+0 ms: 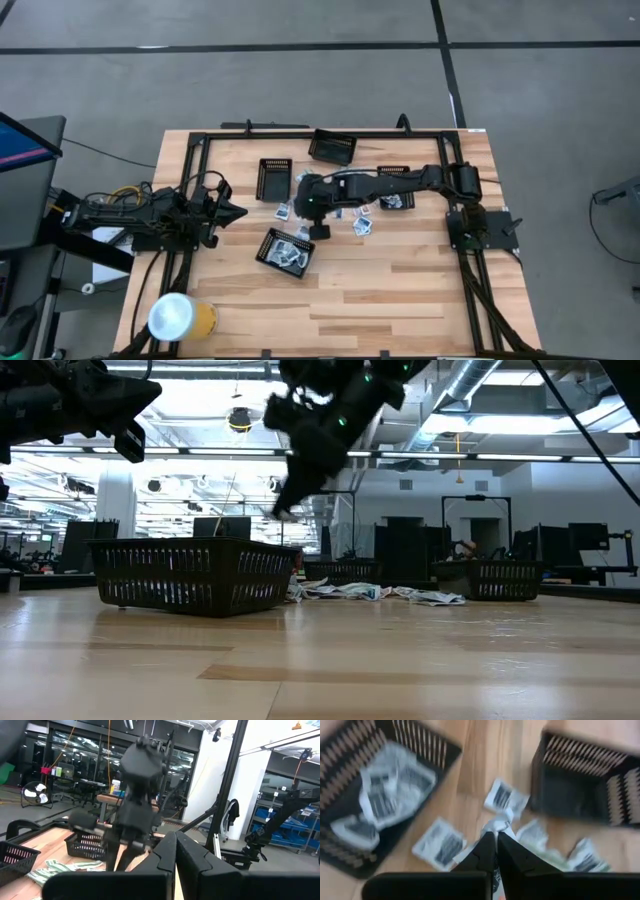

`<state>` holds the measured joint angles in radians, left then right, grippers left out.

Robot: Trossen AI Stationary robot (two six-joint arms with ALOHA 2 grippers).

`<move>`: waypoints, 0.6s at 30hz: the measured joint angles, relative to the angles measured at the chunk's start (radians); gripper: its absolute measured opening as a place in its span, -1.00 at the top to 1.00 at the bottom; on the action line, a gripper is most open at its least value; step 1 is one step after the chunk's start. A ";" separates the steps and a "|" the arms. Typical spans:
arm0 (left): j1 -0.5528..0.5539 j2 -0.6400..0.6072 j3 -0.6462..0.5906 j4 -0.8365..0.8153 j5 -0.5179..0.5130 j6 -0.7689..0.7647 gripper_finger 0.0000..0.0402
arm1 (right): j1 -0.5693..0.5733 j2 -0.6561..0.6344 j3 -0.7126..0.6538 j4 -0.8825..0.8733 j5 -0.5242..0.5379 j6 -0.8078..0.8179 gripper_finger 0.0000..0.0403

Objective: Pick & Place First Aid Supplies
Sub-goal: Put the white towelette pack into the bottom black bin

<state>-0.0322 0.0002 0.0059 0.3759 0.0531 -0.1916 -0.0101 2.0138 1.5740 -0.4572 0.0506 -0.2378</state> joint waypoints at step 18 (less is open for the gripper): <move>0.000 0.000 0.000 0.000 0.000 0.000 0.96 | 0.077 0.003 0.033 0.164 -0.207 -0.037 0.95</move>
<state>-0.0322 0.0002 0.0059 0.3759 0.0532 -0.1916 0.0673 2.0167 1.6070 -0.2929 -0.1569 -0.2743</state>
